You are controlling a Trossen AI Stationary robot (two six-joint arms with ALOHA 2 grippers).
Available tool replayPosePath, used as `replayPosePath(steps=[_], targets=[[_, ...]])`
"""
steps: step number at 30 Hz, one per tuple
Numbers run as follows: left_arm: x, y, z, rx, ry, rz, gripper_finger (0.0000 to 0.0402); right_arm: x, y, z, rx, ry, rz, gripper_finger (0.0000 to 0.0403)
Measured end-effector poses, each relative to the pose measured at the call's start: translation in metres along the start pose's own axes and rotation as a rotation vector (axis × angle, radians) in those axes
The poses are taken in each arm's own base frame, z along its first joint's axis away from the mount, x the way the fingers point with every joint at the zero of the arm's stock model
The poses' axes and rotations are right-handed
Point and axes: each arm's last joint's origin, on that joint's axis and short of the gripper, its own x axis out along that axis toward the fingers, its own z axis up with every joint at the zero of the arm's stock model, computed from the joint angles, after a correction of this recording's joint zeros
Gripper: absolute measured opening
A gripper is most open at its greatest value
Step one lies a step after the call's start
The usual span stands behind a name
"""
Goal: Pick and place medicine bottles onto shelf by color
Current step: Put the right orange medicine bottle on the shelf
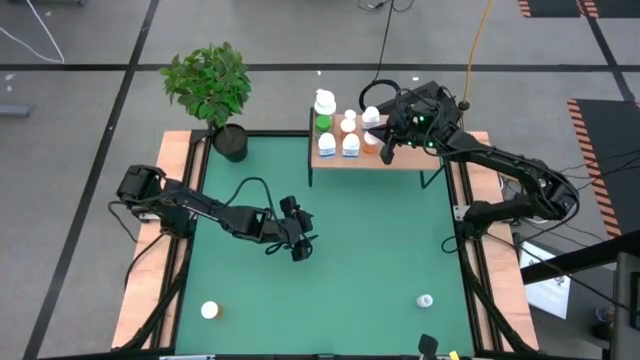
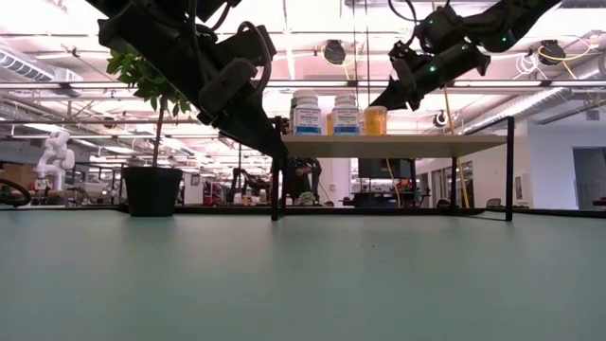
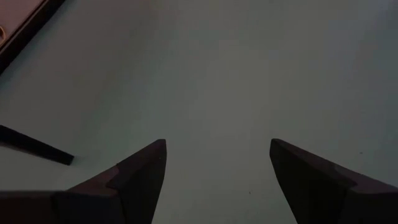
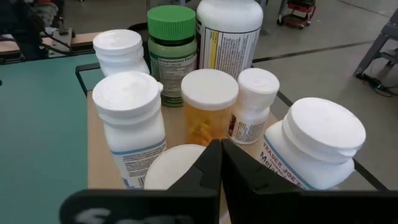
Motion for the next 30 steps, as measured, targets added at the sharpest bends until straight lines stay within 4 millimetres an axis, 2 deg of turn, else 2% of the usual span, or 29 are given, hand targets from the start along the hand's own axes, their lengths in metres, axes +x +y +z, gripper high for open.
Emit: replayPosePath(steps=[11,22,26,30], targets=[[0.0,0.0,0.0,-0.003,-0.001,0.0,0.0289,-0.008,0.001,0.008,-0.038,-0.069,-0.033,0.0],[0.0,0.0,0.0,-0.002,0.003,0.0,0.0289,-0.038,0.019,0.027,-0.121,-0.188,-0.002,0.0],[0.0,0.0,0.0,-0.003,0.005,0.001,0.0289,-0.047,0.032,0.023,-0.177,-0.143,0.127,0.0],[0.0,0.0,0.0,-0.003,0.005,0.001,0.0289,-0.046,0.038,0.012,-0.162,-0.042,0.165,0.0]])
